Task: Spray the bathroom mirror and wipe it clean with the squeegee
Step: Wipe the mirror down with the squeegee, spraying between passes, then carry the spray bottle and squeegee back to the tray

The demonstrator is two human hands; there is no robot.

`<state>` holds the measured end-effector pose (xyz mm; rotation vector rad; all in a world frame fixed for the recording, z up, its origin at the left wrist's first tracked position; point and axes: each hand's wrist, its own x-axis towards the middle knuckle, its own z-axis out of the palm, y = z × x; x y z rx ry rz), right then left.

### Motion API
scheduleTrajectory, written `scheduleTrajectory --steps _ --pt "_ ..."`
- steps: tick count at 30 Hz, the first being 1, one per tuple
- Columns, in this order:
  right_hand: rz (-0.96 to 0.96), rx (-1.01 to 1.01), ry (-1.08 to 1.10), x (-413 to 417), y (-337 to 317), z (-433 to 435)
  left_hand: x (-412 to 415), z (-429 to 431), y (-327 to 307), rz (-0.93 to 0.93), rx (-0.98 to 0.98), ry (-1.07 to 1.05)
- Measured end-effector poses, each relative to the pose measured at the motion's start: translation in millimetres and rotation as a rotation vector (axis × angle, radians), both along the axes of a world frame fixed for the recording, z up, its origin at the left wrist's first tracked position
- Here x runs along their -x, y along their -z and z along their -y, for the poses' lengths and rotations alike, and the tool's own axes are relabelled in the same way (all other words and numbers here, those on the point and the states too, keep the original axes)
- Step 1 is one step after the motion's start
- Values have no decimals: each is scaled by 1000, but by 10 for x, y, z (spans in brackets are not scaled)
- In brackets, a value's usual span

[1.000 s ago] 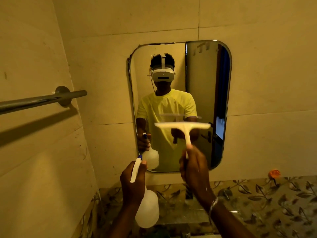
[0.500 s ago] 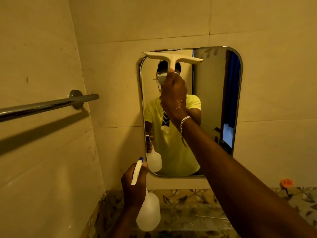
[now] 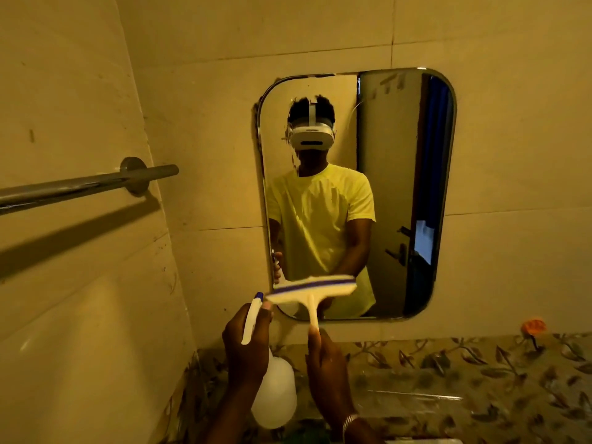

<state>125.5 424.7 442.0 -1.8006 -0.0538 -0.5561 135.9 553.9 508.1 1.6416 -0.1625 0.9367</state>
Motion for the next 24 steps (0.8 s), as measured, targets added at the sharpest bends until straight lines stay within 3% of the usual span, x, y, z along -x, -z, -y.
scheduleTrajectory --steps 3,6,8,10,11,13,17,24 --pt "-217 13 46 157 466 223 47 49 29 -32 -2 3" --pt "-290 84 112 379 787 536 118 150 54 -32 -9 39" --pt "-120 91 191 679 834 772 133 257 95 -30 -20 82" --pt "20 -104 226 1011 762 903 116 387 151 -34 -31 122" --pt "43 -96 179 1162 743 1010 112 483 178 -38 -35 145" --pt "22 -291 120 1227 615 1242 109 712 227 -38 -32 206" --pt "-438 -659 132 1344 700 1766 145 1237 308 -47 -52 341" --pt "-312 -481 214 1765 719 2503 312 2244 441 -68 -123 554"
